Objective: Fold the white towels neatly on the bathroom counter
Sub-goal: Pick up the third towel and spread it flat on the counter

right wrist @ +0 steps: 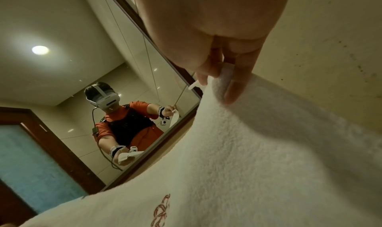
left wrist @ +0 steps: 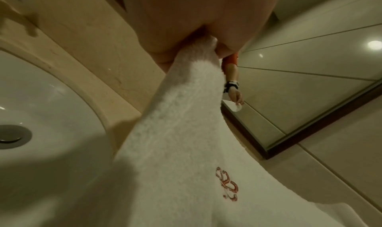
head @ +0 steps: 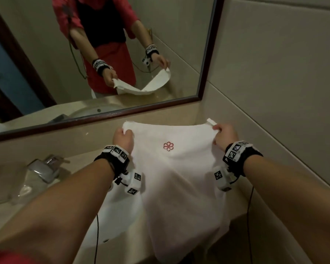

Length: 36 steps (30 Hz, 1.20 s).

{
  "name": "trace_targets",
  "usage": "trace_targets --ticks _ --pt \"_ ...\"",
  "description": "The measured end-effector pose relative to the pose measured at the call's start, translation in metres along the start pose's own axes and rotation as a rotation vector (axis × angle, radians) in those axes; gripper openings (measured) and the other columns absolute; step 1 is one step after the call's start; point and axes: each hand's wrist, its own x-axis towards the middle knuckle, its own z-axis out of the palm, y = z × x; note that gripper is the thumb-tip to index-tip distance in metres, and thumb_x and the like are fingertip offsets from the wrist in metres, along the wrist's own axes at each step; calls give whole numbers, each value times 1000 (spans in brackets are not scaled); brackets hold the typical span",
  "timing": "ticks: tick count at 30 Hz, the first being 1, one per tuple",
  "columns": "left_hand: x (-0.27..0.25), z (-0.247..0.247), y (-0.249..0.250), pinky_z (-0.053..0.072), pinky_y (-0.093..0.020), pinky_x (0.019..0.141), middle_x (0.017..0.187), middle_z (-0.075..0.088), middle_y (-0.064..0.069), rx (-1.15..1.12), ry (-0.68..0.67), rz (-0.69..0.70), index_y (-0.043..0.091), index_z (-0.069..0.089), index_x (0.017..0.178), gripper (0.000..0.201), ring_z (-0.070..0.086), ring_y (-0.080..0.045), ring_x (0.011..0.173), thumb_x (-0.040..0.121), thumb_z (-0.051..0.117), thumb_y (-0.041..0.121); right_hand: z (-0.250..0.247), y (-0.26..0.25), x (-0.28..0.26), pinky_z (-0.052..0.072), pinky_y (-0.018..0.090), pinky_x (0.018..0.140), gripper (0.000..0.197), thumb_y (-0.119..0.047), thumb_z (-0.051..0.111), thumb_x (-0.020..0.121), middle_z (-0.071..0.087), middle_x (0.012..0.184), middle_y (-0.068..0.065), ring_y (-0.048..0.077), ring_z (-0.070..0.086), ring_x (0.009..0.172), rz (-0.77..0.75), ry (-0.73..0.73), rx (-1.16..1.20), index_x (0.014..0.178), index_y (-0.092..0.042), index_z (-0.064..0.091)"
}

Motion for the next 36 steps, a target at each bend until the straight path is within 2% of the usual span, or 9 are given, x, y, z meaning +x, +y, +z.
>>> trace_targets --ticks 3,7,10,14,16,21,27,32,36 --pt "14 9 -18 49 -42 83 93 62 -17 13 -9 -53 -4 58 107 37 61 -39 96 87 47 25 8 3 12 46 39 100 43 7 47 80 63 115 12 30 60 107 -14 -35 -34 111 -14 68" --pt "33 24 -31 50 -40 74 85 62 -19 81 -29 -82 -2 60 98 42 63 -42 91 78 47 33 24 5 34 44 39 101 43 4 48 81 56 123 11 30 54 114 -41 -107 -60 118 -10 65" --pt "45 37 -31 51 -47 79 99 63 -32 50 -27 -96 -7 57 102 44 62 -45 95 79 48 30 39 6 56 37 32 104 42 3 49 84 50 128 11 28 48 120 -69 -154 -111 123 -7 61" --pt "66 57 -41 51 -44 80 90 63 -20 65 -13 -128 -1 57 104 43 60 -34 82 78 48 32 59 7 89 35 31 104 47 0 45 88 44 133 11 31 46 122 -99 -231 -162 133 -11 53" --pt "78 63 -49 51 -45 80 96 65 -25 85 -1 -163 -1 58 106 52 63 -40 88 75 47 39 67 6 102 35 33 104 49 0 44 91 39 137 12 32 45 122 -121 -229 -172 137 -15 50" --pt "107 80 -61 43 -36 84 105 60 -20 191 31 -233 -1 51 121 38 58 -35 98 93 49 25 108 5 150 36 31 101 44 1 41 93 35 137 13 33 47 116 -164 -278 -250 136 -5 47" --pt "126 101 -100 40 -35 89 128 55 -26 340 -16 -392 -3 41 134 44 53 -39 116 99 44 23 152 39 166 38 36 102 52 -6 50 90 34 142 19 39 47 118 -163 -424 -405 141 -11 42" --pt "129 104 -118 43 -40 90 124 56 -27 412 4 -477 -4 39 128 36 55 -41 112 100 42 17 172 52 175 27 37 114 56 -15 46 94 11 157 14 34 26 141 -26 -490 -501 148 -12 29" --pt "124 105 -120 42 -49 96 128 48 -23 556 153 -480 5 39 125 38 48 -41 117 93 47 23 178 58 168 18 36 120 59 -18 43 94 -10 161 -7 24 3 148 -77 -493 -489 151 -25 26"
